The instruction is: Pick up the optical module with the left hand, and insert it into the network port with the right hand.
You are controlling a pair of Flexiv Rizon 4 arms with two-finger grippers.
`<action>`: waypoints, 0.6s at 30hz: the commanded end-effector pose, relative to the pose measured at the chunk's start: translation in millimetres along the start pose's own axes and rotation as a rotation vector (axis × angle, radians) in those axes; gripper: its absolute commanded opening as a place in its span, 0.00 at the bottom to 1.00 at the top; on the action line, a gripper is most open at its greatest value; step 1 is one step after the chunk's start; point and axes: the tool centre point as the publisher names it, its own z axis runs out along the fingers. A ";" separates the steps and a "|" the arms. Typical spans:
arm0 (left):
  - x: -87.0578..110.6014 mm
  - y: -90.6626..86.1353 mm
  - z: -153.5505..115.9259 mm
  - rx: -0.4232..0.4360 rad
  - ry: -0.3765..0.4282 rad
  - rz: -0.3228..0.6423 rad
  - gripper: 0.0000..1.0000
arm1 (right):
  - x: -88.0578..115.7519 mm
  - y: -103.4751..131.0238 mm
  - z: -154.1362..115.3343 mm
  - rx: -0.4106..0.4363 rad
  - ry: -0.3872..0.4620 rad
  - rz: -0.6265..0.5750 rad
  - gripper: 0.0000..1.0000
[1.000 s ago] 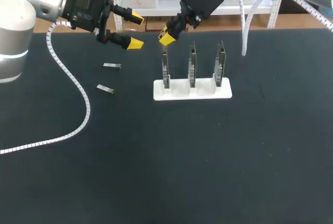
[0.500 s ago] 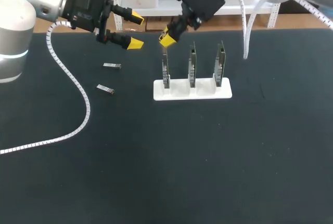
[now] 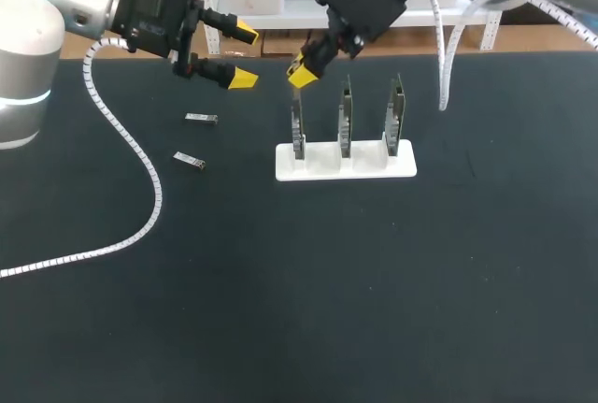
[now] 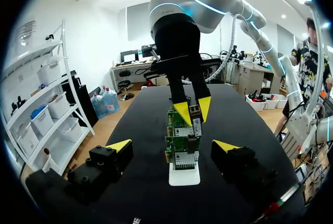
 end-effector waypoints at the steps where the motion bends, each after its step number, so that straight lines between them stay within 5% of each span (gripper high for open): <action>1: -0.5 0.6 0.3 0.001 0.004 -0.001 1.00 | 0.4 -2.9 -1.4 -0.004 0.005 0.000 0.00; 18: -0.5 0.6 0.3 0.001 0.004 -0.001 1.00 | -7.2 -2.7 -6.6 0.010 0.013 -0.026 0.00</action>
